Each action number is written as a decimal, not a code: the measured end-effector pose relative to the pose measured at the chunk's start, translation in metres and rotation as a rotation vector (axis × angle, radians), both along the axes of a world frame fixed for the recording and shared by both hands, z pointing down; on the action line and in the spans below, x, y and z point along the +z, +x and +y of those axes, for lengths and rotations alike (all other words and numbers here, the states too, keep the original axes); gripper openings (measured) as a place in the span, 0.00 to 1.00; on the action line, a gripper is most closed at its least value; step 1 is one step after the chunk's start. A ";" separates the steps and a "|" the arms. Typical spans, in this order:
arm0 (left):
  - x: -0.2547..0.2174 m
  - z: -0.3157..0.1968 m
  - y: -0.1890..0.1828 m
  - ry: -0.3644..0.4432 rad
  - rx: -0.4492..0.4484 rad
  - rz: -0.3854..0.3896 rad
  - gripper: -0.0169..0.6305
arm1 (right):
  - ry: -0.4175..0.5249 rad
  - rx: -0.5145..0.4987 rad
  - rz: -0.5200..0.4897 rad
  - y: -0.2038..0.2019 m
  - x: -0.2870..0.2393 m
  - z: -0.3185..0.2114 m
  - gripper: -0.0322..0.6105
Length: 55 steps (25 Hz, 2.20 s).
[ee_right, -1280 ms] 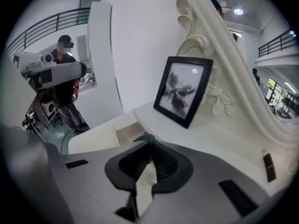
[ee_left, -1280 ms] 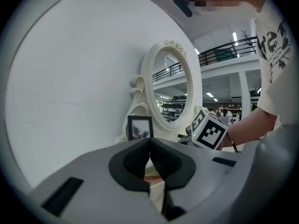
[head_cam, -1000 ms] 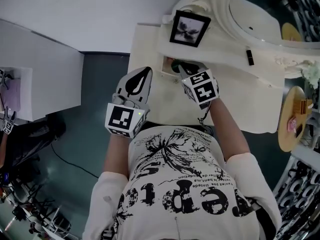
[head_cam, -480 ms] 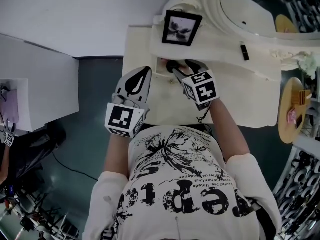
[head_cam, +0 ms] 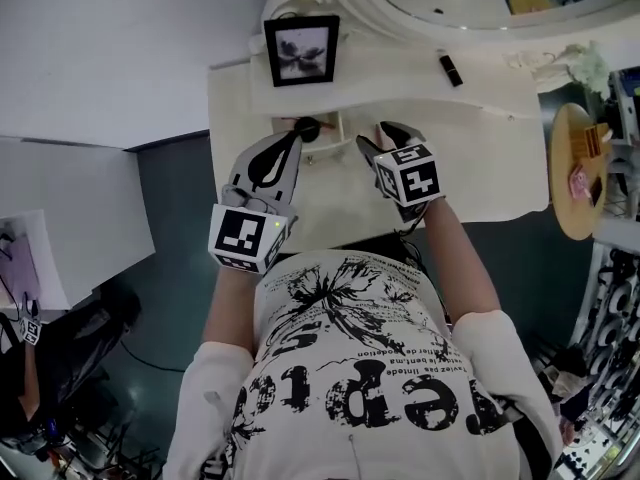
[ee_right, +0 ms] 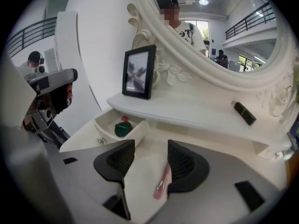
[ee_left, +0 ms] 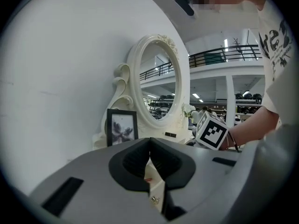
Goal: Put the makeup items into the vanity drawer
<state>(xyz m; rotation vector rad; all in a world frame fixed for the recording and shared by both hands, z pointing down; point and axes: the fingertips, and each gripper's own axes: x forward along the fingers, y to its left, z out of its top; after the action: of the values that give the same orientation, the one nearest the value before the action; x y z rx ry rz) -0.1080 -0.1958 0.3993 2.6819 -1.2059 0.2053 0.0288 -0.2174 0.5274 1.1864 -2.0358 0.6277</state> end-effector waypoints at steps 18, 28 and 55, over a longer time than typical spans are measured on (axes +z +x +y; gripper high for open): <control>0.050 0.000 0.045 -0.089 0.094 -0.024 0.05 | -0.160 0.123 0.063 0.053 0.086 0.027 0.25; 0.036 0.001 0.042 -0.062 0.074 -0.020 0.05 | -0.145 0.094 0.043 0.050 0.067 0.029 0.16; -0.008 0.026 -0.086 0.032 -0.236 -0.033 0.05 | 0.012 -0.482 0.040 -0.117 -0.012 0.008 0.16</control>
<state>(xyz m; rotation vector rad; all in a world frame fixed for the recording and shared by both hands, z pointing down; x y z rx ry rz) -0.1939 -0.1696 0.3915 2.5423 -1.5334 0.1967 -0.0878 -0.2094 0.5152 0.6647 -2.1818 0.3501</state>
